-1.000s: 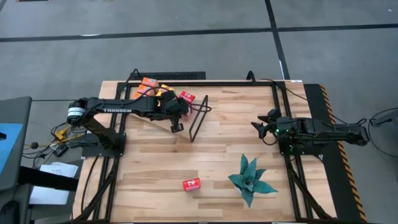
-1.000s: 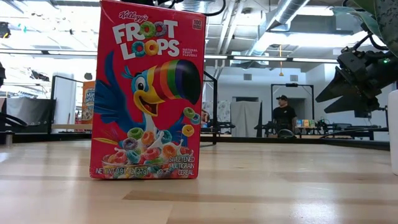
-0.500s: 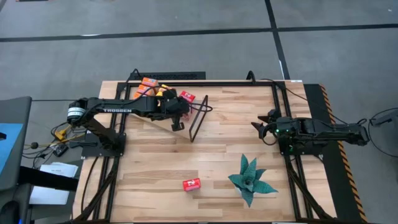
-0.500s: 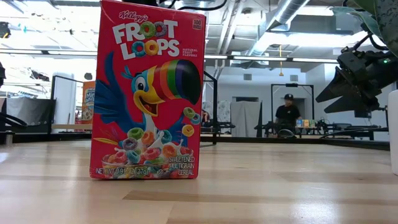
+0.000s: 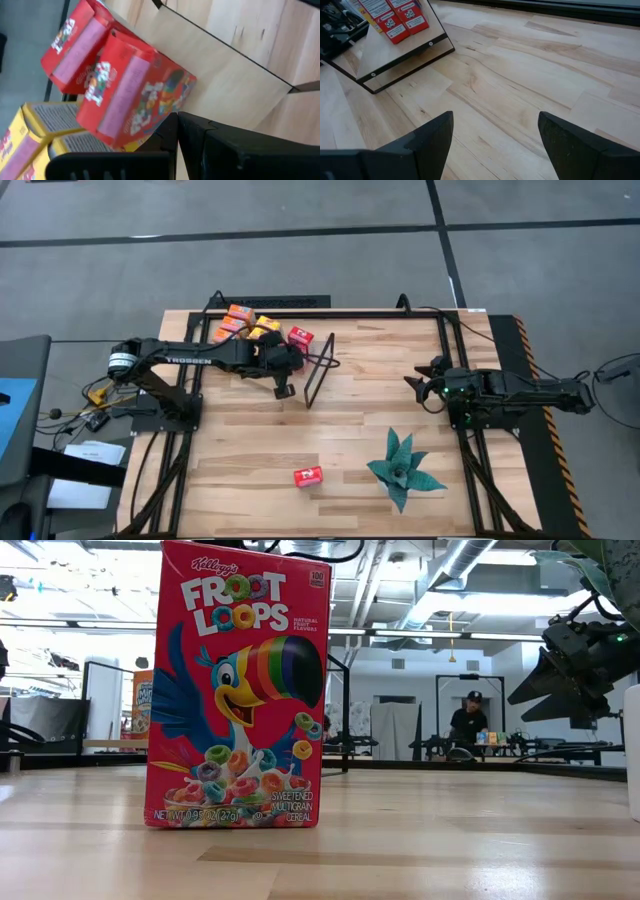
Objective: Stack cereal on shelf
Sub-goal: Put the left red cereal box aligned with the other red cereal box on the shelf
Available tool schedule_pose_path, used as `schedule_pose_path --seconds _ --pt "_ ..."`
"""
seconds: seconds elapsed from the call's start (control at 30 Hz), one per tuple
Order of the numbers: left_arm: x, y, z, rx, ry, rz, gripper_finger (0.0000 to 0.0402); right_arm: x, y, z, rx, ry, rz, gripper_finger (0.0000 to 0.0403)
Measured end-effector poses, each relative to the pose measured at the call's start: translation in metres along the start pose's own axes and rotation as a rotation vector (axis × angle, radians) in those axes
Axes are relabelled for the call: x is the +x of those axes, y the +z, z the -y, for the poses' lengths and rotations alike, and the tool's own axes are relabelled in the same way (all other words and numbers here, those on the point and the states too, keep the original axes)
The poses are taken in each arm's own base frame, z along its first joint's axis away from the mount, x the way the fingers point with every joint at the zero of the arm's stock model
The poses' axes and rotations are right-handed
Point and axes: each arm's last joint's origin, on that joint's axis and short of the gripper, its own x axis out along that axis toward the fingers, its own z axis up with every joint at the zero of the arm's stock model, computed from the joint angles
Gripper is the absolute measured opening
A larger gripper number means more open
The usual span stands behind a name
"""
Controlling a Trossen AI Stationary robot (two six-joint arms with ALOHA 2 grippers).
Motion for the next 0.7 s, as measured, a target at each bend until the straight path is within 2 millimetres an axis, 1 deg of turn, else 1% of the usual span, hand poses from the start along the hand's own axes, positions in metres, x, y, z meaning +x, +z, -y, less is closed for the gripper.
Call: schedule_pose_path --seconds 0.17,0.33,0.47,0.57,0.7 --pt "-0.001 -0.003 0.005 0.04 0.049 -0.012 0.0 0.0 0.0 0.0 0.0 0.0 0.0 0.0317" --pt "0.008 -0.011 0.009 0.051 0.079 -0.021 0.0 0.0 0.0 0.0 0.0 0.0 0.0 0.0317" --pt "0.015 -0.018 0.011 0.099 0.116 -0.038 0.0 0.0 0.0 0.0 0.0 -0.001 0.0 0.0317" --pt "0.015 -0.017 0.01 0.098 0.162 -0.031 0.0 0.0 0.0 0.0 0.0 0.0 0.0 0.0317" --pt "0.015 -0.015 0.01 0.098 0.175 -0.014 0.0 0.0 0.0 0.0 0.0 0.0 0.0 0.0317"
